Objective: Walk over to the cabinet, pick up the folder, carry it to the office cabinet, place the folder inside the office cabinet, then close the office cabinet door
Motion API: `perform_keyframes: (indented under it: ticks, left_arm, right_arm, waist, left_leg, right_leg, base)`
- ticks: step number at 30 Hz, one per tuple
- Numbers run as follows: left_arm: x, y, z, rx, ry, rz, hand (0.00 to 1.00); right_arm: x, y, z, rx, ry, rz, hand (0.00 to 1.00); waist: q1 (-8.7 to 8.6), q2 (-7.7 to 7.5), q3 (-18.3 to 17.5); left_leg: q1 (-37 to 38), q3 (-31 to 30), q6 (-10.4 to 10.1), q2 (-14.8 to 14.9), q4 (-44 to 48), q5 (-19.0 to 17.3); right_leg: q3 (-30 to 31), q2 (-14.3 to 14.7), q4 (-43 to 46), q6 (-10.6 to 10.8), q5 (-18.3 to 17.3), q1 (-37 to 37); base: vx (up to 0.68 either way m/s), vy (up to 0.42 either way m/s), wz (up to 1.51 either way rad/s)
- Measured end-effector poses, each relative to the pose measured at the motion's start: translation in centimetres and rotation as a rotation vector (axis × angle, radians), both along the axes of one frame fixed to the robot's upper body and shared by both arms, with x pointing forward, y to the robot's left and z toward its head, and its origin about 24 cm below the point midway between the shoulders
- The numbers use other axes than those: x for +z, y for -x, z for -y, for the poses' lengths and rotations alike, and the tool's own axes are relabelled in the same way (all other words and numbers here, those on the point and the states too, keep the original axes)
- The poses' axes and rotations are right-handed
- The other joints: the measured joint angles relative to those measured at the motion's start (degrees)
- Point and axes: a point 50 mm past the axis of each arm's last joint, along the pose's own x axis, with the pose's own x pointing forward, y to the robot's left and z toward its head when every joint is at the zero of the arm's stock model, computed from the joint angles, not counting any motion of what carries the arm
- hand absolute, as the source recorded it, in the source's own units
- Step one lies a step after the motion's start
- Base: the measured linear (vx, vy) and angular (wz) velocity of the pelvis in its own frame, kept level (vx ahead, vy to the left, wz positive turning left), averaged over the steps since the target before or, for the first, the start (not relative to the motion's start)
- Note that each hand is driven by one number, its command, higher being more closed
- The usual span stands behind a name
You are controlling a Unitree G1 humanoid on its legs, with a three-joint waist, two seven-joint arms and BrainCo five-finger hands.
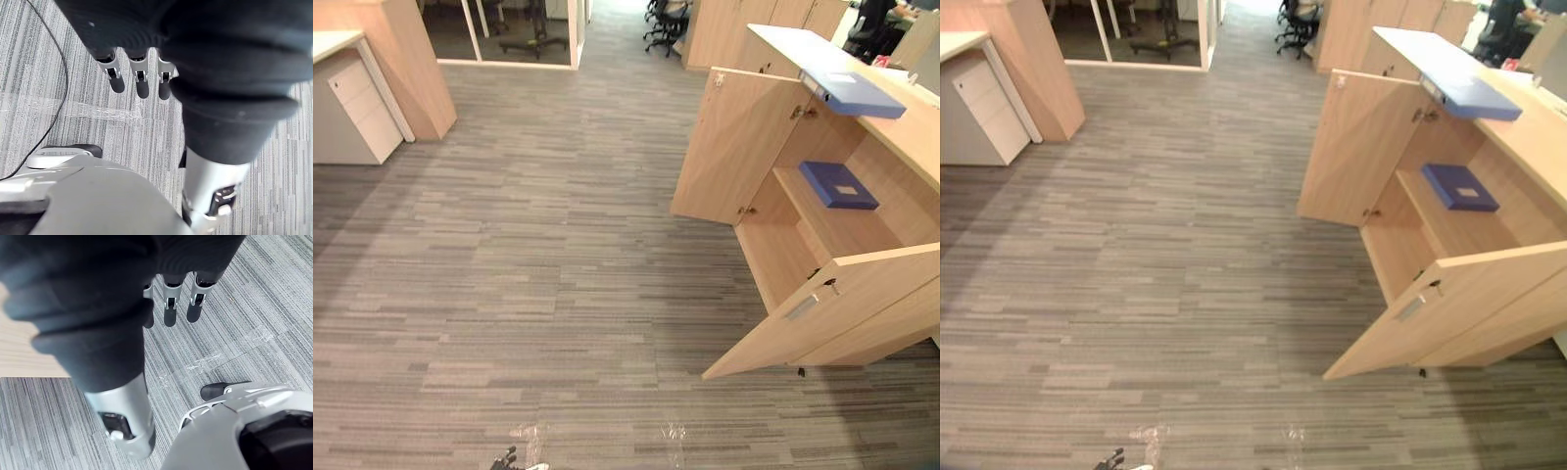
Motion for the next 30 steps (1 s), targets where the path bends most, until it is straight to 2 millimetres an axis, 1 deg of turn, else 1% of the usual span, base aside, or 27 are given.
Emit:
perform_keyframes:
  ticks: [1,2,3,4,5,7,8,9,10,11,12,13,14,15,16,17,18,19,20,21,22,23,24,25,26,28,30]
  left_arm:
    - [0.2,0.1,-0.1,0.020,-0.005,0.018,0.00]
    - [0.3,0.3,-0.3,0.051,-0.007,0.029,0.00]
    - [0.6,0.0,-0.4,0.080,-0.009,0.053,0.00]
    - [0.8,-0.2,-0.3,0.118,-0.010,0.081,0.00]
    - [0.8,-0.1,-0.3,0.148,-0.006,0.087,0.00]
    - [0.8,0.1,-0.2,0.223,0.020,0.103,0.00]
    - [0.8,0.2,-0.3,0.252,0.032,0.107,0.00]
    - [0.8,0.3,-0.5,0.277,0.036,0.111,0.00]
    - [0.8,0.4,-0.5,0.290,0.038,0.111,0.00]
    - [0.7,0.6,-0.3,0.306,0.044,0.107,0.00]
    - [0.8,0.6,-0.7,0.304,0.031,0.109,0.00]
    - [0.9,0.5,-0.9,0.302,0.026,0.112,0.00]
    - [0.9,0.2,-0.9,0.292,0.021,0.113,0.00]
    - [0.8,0.1,-1.0,0.281,0.016,0.109,0.00]
    - [0.8,0.2,-1.1,0.271,0.009,0.104,0.00]
    - [0.8,0.3,-1.0,0.269,0.009,0.100,0.00]
    - [0.7,0.4,-1.0,0.266,0.007,0.092,0.00]
    - [0.5,0.9,-0.9,0.264,0.010,0.070,0.00]
    - [0.3,1.0,-0.7,0.255,0.014,0.060,0.00]
    - [0.4,0.8,-0.6,0.243,0.015,0.062,0.00]
    - [0.4,0.1,-0.4,0.210,0.018,0.074,0.00]
    - [0.5,-0.5,-0.1,0.175,0.016,0.082,0.00]
    - [0.4,-0.7,0.0,0.150,0.008,0.080,0.00]
    - [0.4,-1.0,0.0,0.106,-0.004,0.070,0.00]
    - [0.4,-1.6,0.1,0.079,-0.009,0.071,0.00]
    - [0.5,-3.1,1.1,0.027,0.010,0.096,0.00]
    - [0.4,-3.8,2.2,-0.004,0.036,0.109,0.00]
  right_arm:
    - [0.0,0.0,0.2,0.001,0.005,0.002,0.00]
    - [0.1,-0.3,-0.1,0.014,0.003,0.009,0.00]
    - [0.1,-0.5,-0.1,0.024,0.004,0.013,0.00]
    - [0.1,-0.5,-0.1,0.042,0.010,0.008,0.00]
    - [0.1,-0.5,-0.1,0.041,0.014,0.006,0.00]
    - [0.1,-0.7,0.0,0.040,0.015,0.009,0.00]
    - [0.1,-0.9,0.0,0.042,0.015,0.013,0.00]
    - [0.1,-1.2,-0.1,0.044,0.014,0.019,0.00]
    - [0.1,-1.1,-0.1,0.043,0.013,0.016,0.00]
    - [0.0,-0.7,-0.1,0.033,0.008,-0.002,0.00]
    - [-0.1,-0.7,-0.5,0.019,-0.002,-0.002,0.00]
    - [-0.1,-0.9,-0.7,0.015,-0.008,0.001,0.00]
    - [-0.1,-1.2,-0.7,-0.002,-0.010,0.014,0.00]
    - [-0.1,-1.1,-0.8,-0.017,-0.014,0.015,0.00]
    - [-0.1,-0.9,-0.7,-0.037,-0.016,0.010,0.00]
    - [-0.2,-0.8,-0.5,-0.063,-0.016,0.005,0.00]
    - [-0.1,-0.7,-0.4,-0.073,-0.015,0.004,0.00]
    - [-0.1,-0.6,0.0,-0.096,-0.012,0.006,0.00]
    - [0.1,-1.0,0.4,-0.104,-0.001,0.028,0.00]
    - [0.2,-1.2,0.6,-0.101,0.006,0.036,0.00]
    - [0.4,-1.5,1.1,-0.094,0.025,0.047,0.00]
    - [0.5,-1.6,1.4,-0.081,0.035,0.048,0.00]
    - [0.5,-1.8,1.3,-0.067,0.036,0.052,0.00]
    - [0.5,-2.2,1.0,-0.044,0.033,0.067,0.00]
    - [0.6,-2.8,1.0,-0.034,0.036,0.087,0.00]
    - [1.0,-3.9,1.2,-0.001,0.047,0.121,0.00]
    - [1.0,-4.5,1.0,0.017,0.045,0.134,0.00]
  waist:
    - [0.19,0.07,0.30]
    - [0.45,0.04,0.76]
    - [0.30,-0.07,1.44]
    - [0.50,-0.67,1.97]
    - [0.71,-0.87,2.10]
    - [1.02,-1.18,1.83]
    - [1.00,-1.22,1.98]
    - [1.08,-1.25,2.05]
    - [1.06,-1.22,2.08]
    - [1.10,-1.29,2.03]
    - [1.37,-1.97,1.99]
    - [1.32,-2.47,1.78]
    - [1.18,-2.69,1.55]
    - [1.26,-2.67,1.55]
    - [1.41,-2.79,0.91]
    - [1.49,-2.93,0.39]
    - [1.58,-2.88,0.22]
    - [0.99,-2.44,-0.32]
    - [-0.13,-1.89,-0.78]
    - [-0.77,-1.82,-0.81]
    - [-1.40,-1.46,-0.63]
    - [-1.43,-0.93,-0.41]
    - [-1.46,-0.76,-0.35]
    - [-1.64,-0.62,-0.28]
    - [-1.79,-0.44,0.20]
    - [-2.25,0.67,1.35]
    - [-2.50,0.44,2.90]
  left_leg:
    - [-1.54,1.20,-2.19,1.88,4.56,-2.70]
    - [-3.29,2.95,-3.32,3.26,10.29,-2.92]
    - [-7.77,4.43,-2.69,4.34,19.17,-1.61]
    - [-12.24,6.35,-0.68,5.49,27.95,-1.96]
    - [-14.47,6.98,0.60,5.48,29.24,-3.19]
    - [-17.68,7.14,0.34,5.34,23.15,-2.92]
    - [-18.94,6.59,-0.21,5.27,15.04,-1.60]
    - [-19.56,5.38,-0.36,5.23,5.75,1.89]
    - [-19.33,4.86,-0.54,5.26,0.48,4.04]
    - [-17.79,5.08,-2.16,4.98,-4.58,11.83]
    - [-17.63,6.55,-1.41,3.26,-3.34,15.04]
    - [-18.27,6.63,-0.89,2.60,-1.50,14.64]
    - [-19.51,6.78,1.59,1.96,2.99,12.47]
    - [-19.55,7.52,2.44,1.69,4.80,10.69]
    - [-18.69,9.74,3.42,0.97,6.89,7.83]
    - [-15.68,12.44,4.61,-0.62,6.43,5.89]
    - [-13.67,13.57,5.43,-1.85,5.36,5.58]
    - [-9.27,15.50,6.64,-4.51,2.37,4.86]
    - [-5.58,16.35,8.02,-6.78,-0.34,4.29]
    - [-3.70,16.35,8.31,-7.75,-1.79,4.31]
    - [0.50,16.09,8.93,-9.25,-5.75,4.65]
    - [4.66,16.09,9.13,-9.56,-8.83,4.81]
    - [6.29,16.19,9.14,-9.46,-9.76,4.82]
    - [8.50,16.65,9.14,-8.99,-11.15,4.82]
    - [9.63,16.97,9.13,-8.54,-11.69,4.81]
    - [11.28,18.71,8.71,-6.67,-12.30,4.57]
    - [14.13,20.28,8.32,-6.13,-13.45,4.43]
  right_leg:
    - [0.06,0.52,1.73,-0.49,-1.49,-0.26]
    - [0.09,0.66,2.41,-0.75,-2.26,0.20]
    - [0.09,0.11,3.40,-0.87,-3.03,0.80]
    - [0.08,-0.98,3.75,-0.64,-3.53,2.28]
    - [0.09,-2.34,3.70,-0.38,-3.74,3.46]
    - [0.34,-4.90,3.04,0.96,-4.13,4.41]
    - [0.54,-6.25,1.84,2.51,-4.17,5.60]
    - [0.74,-7.73,0.80,4.12,-4.36,6.70]
    - [0.94,-8.37,0.35,5.23,-4.49,7.28]
    - [1.45,-10.08,-0.55,7.26,-5.10,8.54]
    - [1.58,-12.26,-1.40,7.50,-5.12,9.54]
    - [1.65,-13.09,-1.20,7.14,-4.49,9.60]
    - [1.77,-14.42,-0.32,7.19,-2.79,9.32]
    - [1.89,-15.40,0.50,7.48,-2.00,9.22]
    - [2.47,-18.03,3.85,7.36,-1.13,8.01]
    - [3.57,-21.68,10.22,6.73,-0.26,5.68]
    - [3.74,-23.91,14.54,5.77,0.43,4.29]
    - [3.62,-28.49,24.12,1.83,3.20,0.92]
    - [2.35,-32.93,36.32,-3.65,6.19,-2.94]
    - [0.87,-35.06,42.64,-5.78,6.52,-4.65]
    - [-3.79,-37.65,52.90,-9.07,5.48,-6.44]
    - [-8.45,-37.68,58.20,-9.26,3.71,-7.25]
    - [-10.39,-36.93,59.41,-8.15,1.82,-7.79]
    - [-12.81,-34.41,59.96,-5.60,-2.76,-9.31]
    - [-14.24,-32.08,58.98,-4.19,-5.84,-10.84]
    - [-18.91,-26.46,51.97,-0.76,-9.91,-14.88]
    - [-24.76,-23.51,42.77,-0.65,-9.96,-15.59]
  base:
    - [0.04,0.012,0.04]
    - [0.08,0.030,0.07]
    - [0.14,0.047,0.08]
    - [0.21,0.077,0.07]
    - [0.19,0.082,0.00]
    - [0.21,0.168,-0.09]
    - [0.36,0.315,-0.14]
    - [0.36,0.312,-0.13]
    - [0.39,0.363,-0.21]
    - [0.42,0.399,-0.32]
    - [0.42,0.399,-0.36]
    - [0.44,0.379,-0.45]
    - [0.34,0.292,-0.36]
    - [0.42,0.360,-0.53]
    - [0.42,0.368,-0.69]
    - [0.42,0.363,-0.74]
    - [0.49,0.443,-0.65]
    - [0.48,0.422,-0.35]
    - [0.47,0.401,-0.17]
    - [0.37,0.269,0.05]
    - [0.34,0.201,0.01]
    - [0.33,0.169,-0.10]
    - [0.29,0.107,-0.32]
    - [0.22,0.050,-0.35]
    - [0.24,0.009,-0.41]
    - [0.20,-0.059,-0.42]
    - [0.18,-0.096,-0.45]
